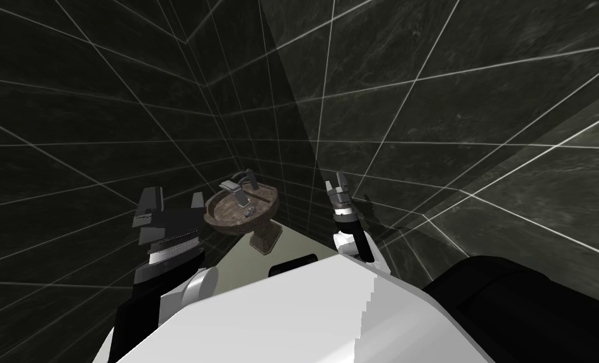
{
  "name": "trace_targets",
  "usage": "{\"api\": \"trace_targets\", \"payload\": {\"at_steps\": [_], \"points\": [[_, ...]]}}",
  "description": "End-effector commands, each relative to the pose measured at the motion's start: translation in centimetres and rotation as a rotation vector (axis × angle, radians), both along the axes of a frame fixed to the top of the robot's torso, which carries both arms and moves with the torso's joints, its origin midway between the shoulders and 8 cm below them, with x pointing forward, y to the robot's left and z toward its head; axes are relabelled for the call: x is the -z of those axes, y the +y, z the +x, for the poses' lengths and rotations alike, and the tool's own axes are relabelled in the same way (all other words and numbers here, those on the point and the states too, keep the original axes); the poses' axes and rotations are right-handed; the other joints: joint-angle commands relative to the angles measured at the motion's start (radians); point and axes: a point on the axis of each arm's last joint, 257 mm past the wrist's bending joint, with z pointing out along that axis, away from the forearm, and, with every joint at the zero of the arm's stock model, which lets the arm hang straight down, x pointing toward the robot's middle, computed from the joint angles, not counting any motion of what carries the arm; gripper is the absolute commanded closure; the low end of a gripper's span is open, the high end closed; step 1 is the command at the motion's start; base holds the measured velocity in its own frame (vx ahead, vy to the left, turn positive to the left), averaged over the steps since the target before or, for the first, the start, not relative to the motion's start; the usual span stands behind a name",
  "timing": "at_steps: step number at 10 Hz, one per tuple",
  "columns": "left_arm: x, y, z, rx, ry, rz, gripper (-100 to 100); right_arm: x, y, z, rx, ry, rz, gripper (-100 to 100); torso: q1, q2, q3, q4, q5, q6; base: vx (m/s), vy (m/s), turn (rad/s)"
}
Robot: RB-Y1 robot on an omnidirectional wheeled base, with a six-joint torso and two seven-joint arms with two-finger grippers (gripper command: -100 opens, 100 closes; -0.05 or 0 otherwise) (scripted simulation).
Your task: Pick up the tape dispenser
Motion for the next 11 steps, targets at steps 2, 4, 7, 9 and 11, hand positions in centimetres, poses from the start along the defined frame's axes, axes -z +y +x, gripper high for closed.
{"api": "trace_targets", "payload": {"at_steps": [2,4,7,9,11], "points": [[0.2,-0.4,1.0,0.038,0.025,0.020,-100,0.0,0.0,0.0,0.000,0.000,0.000,0,0.000,0.000,0.000,0.000,0.000,0.000,-0.008,-0.014,0.003],[0.5,-0.5,2.4,0.071,0.054,0.016,-100,0.0,0.0,0.0,0.000,0.000,0.000,0,-0.002,0.000,0.000,0.000,0.000,0.000,-0.016,-0.031,0.005],[1.0,0.0,4.9,0.119,0.104,-0.028,-100,0.0,0.0,0.0,0.000,0.000,0.000,0,-0.002,0.001,0.001,0.000,-0.001,0.000,-0.021,-0.041,0.005],[1.2,0.5,6.7,0.152,0.131,-0.074,-100,0.0,0.0,0.0,0.000,0.000,0.000,0,-0.004,0.001,0.001,0.000,-0.001,0.000,-0.025,-0.061,0.005],[1.6,0.9,7.9,0.165,0.161,-0.107,-100,0.0,0.0,0.0,0.000,0.000,0.000,0,-0.003,0.001,0.001,0.000,-0.001,0.000,-0.026,-0.040,0.003]]}}
